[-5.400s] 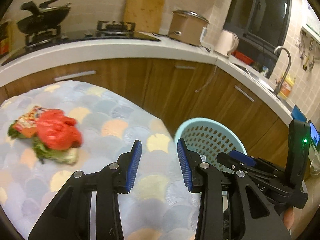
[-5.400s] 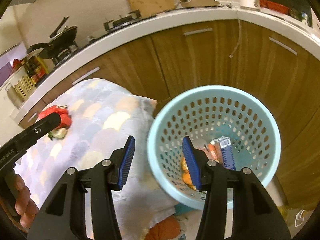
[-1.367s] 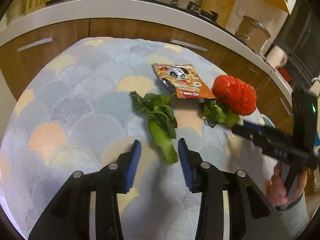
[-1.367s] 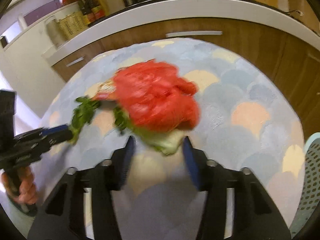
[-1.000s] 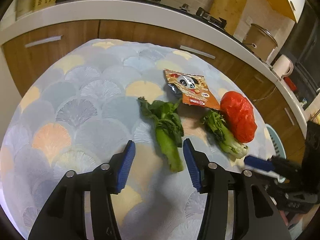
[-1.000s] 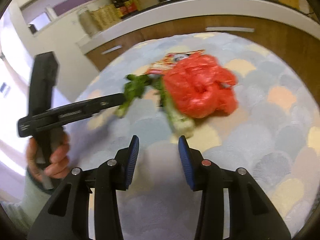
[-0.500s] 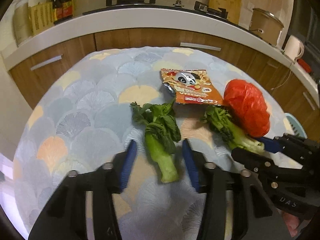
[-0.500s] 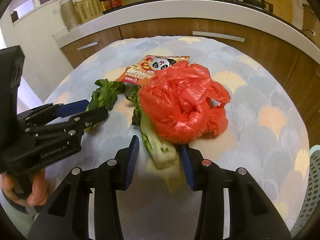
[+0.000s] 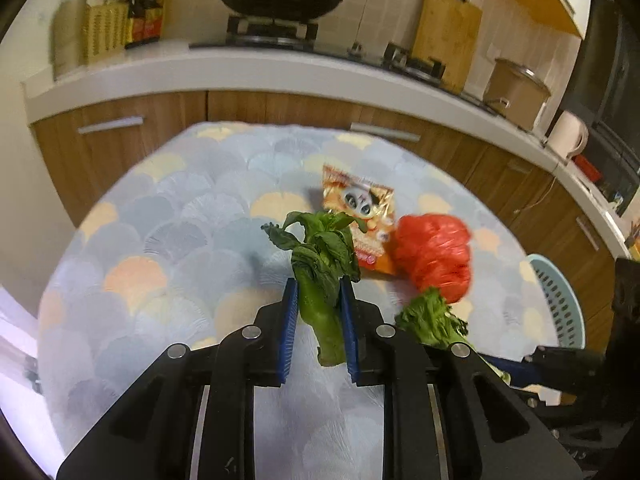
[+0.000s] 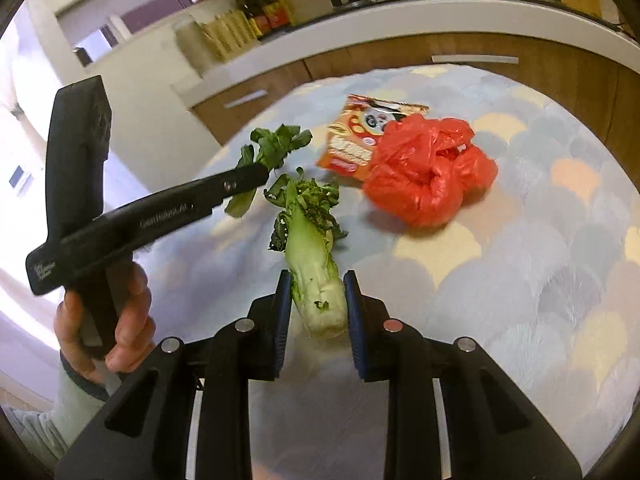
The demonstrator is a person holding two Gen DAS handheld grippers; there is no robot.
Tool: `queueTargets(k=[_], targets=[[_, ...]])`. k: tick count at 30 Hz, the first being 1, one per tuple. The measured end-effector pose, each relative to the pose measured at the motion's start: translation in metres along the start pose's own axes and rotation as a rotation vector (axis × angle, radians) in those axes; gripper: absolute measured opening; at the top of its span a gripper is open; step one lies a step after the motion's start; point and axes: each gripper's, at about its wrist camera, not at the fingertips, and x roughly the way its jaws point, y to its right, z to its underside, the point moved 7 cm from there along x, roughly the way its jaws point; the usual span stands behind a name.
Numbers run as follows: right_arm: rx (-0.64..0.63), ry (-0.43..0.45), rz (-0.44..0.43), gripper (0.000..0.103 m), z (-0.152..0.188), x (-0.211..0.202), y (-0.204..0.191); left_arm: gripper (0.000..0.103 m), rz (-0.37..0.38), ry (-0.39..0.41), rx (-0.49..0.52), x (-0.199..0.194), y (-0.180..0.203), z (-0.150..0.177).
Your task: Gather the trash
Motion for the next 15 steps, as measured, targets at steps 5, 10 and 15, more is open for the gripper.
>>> queueTargets(k=[5,10,15], targets=[[-0.026,0.083,0.067,0.023,-0.001,-0.036,-0.007,0.019,0.045,0.05,0.019,-0.027,0.019,-0.003],[-0.04,0.163,0.155,0.023,-0.005,-0.076,0.001,0.019,0.122,0.078,0.057,-0.038,0.059,-0.007],[-0.005,0.238,0.269,0.023,-0.005,-0.121,0.032,0.019,0.207,0.091,0.109,-0.04,0.116,-0.007]])
